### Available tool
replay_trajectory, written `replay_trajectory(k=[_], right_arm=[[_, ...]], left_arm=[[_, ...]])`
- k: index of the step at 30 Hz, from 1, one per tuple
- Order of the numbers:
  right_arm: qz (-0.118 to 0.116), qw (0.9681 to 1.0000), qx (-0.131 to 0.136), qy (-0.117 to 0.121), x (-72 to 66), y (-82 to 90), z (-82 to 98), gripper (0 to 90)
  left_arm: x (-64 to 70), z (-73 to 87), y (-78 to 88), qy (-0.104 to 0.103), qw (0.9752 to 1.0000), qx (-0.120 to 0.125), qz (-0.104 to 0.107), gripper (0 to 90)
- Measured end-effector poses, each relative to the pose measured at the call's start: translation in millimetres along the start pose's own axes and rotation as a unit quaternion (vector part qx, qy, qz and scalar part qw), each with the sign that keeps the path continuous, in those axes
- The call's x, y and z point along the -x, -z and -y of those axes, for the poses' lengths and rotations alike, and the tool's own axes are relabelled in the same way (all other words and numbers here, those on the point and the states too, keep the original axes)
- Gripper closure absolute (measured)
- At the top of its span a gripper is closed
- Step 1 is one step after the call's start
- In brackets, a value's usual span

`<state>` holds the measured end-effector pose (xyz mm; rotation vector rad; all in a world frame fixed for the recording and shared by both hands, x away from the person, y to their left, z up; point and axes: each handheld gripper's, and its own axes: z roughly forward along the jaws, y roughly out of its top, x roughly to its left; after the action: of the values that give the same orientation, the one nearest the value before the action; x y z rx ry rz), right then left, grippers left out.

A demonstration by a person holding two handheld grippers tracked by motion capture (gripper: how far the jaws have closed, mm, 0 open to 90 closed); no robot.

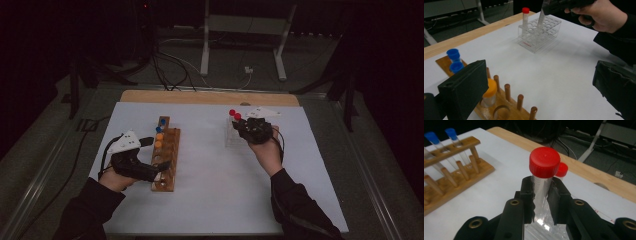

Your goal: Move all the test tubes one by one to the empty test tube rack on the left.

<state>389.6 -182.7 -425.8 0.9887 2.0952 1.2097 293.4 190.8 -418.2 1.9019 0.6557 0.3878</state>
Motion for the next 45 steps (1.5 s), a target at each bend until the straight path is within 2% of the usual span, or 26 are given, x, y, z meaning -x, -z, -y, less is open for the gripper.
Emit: replay_trajectory(k=[6, 11, 12, 14, 15, 24, 25, 28, 30, 32, 36, 42, 45], right_arm=[[-0.011, 0.9998, 0.012, 0.013, -5.5, 18.4, -7.5, 75.3], [-0.026, 0.9994, 0.013, 0.02, -12.9, 27.6, -6.5, 75.3], [-0.035, 0.999, 0.01, 0.026, -17.9, 31.1, -4.2, 75.3], [-0.036, 0.9989, 0.009, 0.028, -19.6, 32.2, -3.4, 75.2], [-0.045, 0.9986, 0.007, 0.028, -23.7, 34.6, -0.3, 75.2], [-0.08, 0.9963, -0.007, 0.033, -46.0, 41.6, 20.8, 75.3], [-0.08, 0.9963, -0.007, 0.033, -46.0, 41.6, 20.8, 75.3], [-0.095, 0.9947, -0.013, 0.035, -55.6, 43.1, 30.8, 75.2], [-0.098, 0.9944, -0.014, 0.036, -57.2, 43.3, 32.1, 75.2], [-0.109, 0.9931, -0.018, 0.04, -64.7, 44.4, 36.5, 75.2], [-0.116, 0.992, -0.02, 0.047, -72.1, 44.2, 39.9, 75.3], [-0.13, 0.9898, -0.025, 0.054, -81.9, 42.3, 43.6, 75.2], [-0.134, 0.989, -0.027, 0.058, -84.7, 41.6, 44.4, 75.3]], left_arm=[[3.1, -5.8, -2.7, -0.005, 1.0, 0.001, 0.007, 0.9], [5.7, -11.5, -7.0, -0.008, 0.9999, 0.001, 0.014, 0.9], [7.1, -13.1, -8.3, -0.012, 0.9999, -0.001, 0.012, 0.9], [8.7, -15.4, -9.9, -0.015, 0.9997, -0.003, 0.016, 0.9], [9.8, -16.8, -10.7, -0.018, 0.9997, -0.005, 0.016, 0.9], [19.6, -26.6, -23.1, -0.025, 0.9992, -0.009, 0.028, 0.9], [20.8, -27.9, -24.8, -0.026, 0.999, -0.009, 0.034, 0.9], [25.5, -32.1, -31.3, -0.03, 0.9986, -0.011, 0.041, 1.0], [28.1, -34.4, -36.0, -0.034, 0.9984, -0.014, 0.043, 1.0], [31.2, -36.1, -41.1, -0.036, 0.9983, -0.015, 0.043, 1.3], [40.0, -39.4, -53.1, -0.041, 0.9974, -0.019, 0.056, 1.8], [50.4, -41.7, -64.4, -0.049, 0.9961, -0.021, 0.07, 8.3], [54.6, -42.3, -70.0, -0.053, 0.9955, -0.022, 0.075, 16.6]])
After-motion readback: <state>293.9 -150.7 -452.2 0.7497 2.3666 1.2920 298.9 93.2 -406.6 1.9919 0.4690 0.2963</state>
